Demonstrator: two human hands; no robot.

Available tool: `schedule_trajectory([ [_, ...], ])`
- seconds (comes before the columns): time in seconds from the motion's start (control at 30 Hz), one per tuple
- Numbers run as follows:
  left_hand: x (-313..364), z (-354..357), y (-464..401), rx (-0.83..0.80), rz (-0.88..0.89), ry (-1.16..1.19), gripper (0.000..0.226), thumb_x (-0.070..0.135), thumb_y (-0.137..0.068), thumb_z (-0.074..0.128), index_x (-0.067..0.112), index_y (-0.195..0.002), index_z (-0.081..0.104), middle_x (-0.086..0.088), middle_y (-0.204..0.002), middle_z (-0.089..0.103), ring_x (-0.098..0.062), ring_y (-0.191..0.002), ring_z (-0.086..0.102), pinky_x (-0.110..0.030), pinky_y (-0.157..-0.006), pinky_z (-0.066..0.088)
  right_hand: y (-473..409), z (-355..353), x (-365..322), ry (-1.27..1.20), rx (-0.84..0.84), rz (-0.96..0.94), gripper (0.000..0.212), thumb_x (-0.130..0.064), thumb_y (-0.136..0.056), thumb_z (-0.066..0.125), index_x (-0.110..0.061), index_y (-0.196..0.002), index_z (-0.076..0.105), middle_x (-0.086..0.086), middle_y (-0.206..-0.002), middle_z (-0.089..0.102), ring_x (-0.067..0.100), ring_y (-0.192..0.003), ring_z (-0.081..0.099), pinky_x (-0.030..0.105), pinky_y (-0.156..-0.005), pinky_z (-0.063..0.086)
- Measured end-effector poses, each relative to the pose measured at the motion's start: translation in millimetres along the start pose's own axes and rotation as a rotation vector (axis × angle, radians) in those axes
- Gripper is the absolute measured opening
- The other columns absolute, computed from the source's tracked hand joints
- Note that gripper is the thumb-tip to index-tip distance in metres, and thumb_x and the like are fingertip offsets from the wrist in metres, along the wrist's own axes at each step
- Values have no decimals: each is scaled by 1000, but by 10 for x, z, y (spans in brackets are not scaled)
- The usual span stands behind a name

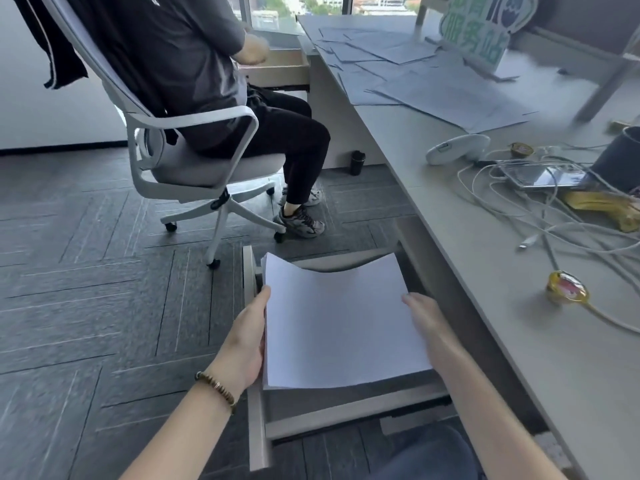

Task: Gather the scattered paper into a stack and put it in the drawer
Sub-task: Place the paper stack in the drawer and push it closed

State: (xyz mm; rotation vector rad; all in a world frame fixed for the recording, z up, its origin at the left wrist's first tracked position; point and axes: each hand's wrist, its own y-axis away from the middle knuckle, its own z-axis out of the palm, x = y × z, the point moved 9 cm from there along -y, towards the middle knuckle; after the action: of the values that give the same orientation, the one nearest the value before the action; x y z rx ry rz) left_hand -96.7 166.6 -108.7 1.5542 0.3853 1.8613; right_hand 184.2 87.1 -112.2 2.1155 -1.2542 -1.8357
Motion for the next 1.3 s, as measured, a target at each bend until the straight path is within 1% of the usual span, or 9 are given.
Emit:
schedule_trajectory([
  [0.17, -164, 123, -126, 0, -53, -67, 48, 50, -102, 41, 18, -126, 68, -2, -120, 74, -21, -116, 66, -43, -111, 42, -41, 64, 43, 7, -12, 41, 55, -46, -106, 29, -11, -140, 55, 2, -144, 55, 26, -138, 46, 38, -112, 33],
  [0.37, -306, 127, -292, 15, -107, -57, 51, 54, -99, 44, 18, -127, 66, -3, -123, 72, -22, -116, 66, -38, -104, 47, -119, 21, 145, -17, 57, 58, 56, -42, -108, 27, -6, -144, 49, 1, -149, 47, 26, -144, 38, 34, -113, 29],
  [0.53, -687, -238, -858, 14, -113, -49, 113, 90, -52, 64, 36, -149, 41, 11, -153, 46, -15, -140, 43, -46, -118, 30, -216, -54, 189, 45, 112, 29, 56, -38, -108, 29, -3, -150, 38, 7, -160, 34, 26, -150, 28, 35, -119, 21],
  [0.63, -829, -366, -1016, 57, -153, -36, 122, 93, -47, 64, 42, -152, 31, 19, -160, 30, -11, -147, 30, -46, -121, 21, -242, -49, 222, 82, 102, 37, 58, -41, -107, 30, -3, -150, 39, 9, -158, 37, 27, -148, 30, 36, -118, 23],
  [0.8, -403, 33, -487, 73, -69, -72, 89, 66, -92, 47, 25, -160, 7, 16, -165, 5, -6, -153, 2, -37, -124, 1, -202, -35, 192, 77, 94, 40, 63, -48, -104, 29, -3, -145, 48, 10, -151, 46, 29, -141, 40, 40, -118, 29],
  [0.93, -489, -16, -598, 20, -66, -65, 124, 90, -57, 60, 30, -158, 20, 17, -163, 20, -6, -150, 18, -43, -124, 9, -228, -21, 223, 121, 91, 37, 60, -41, -107, 30, 4, -142, 48, 19, -148, 48, 34, -139, 43, 41, -114, 31],
  [1.13, -590, -145, -705, -25, -65, -53, 122, 89, -48, 69, 36, -152, 34, 16, -158, 35, -8, -146, 32, -45, -122, 17, -127, 23, 66, 211, 88, 17, 55, -38, -107, 33, 5, -134, 57, 23, -141, 55, 37, -132, 50, 39, -108, 37],
  [1.23, -243, -7, -417, 13, 78, -111, 105, 78, -64, 68, 30, -152, 37, 17, -156, 35, -8, -146, 31, -43, -123, 16, -55, 79, -53, 251, 53, -39, 54, -38, -107, 35, 3, -135, 56, 21, -142, 55, 35, -133, 50, 40, -110, 38],
  [1.3, 5, 94, -205, 26, 194, -162, 66, 52, -93, 57, 22, -149, 42, 12, -150, 42, -9, -144, 33, -39, -123, 19, 43, 136, -173, 245, 8, -96, 50, -34, -107, 39, 2, -140, 52, 16, -146, 53, 30, -138, 46, 35, -111, 35],
])
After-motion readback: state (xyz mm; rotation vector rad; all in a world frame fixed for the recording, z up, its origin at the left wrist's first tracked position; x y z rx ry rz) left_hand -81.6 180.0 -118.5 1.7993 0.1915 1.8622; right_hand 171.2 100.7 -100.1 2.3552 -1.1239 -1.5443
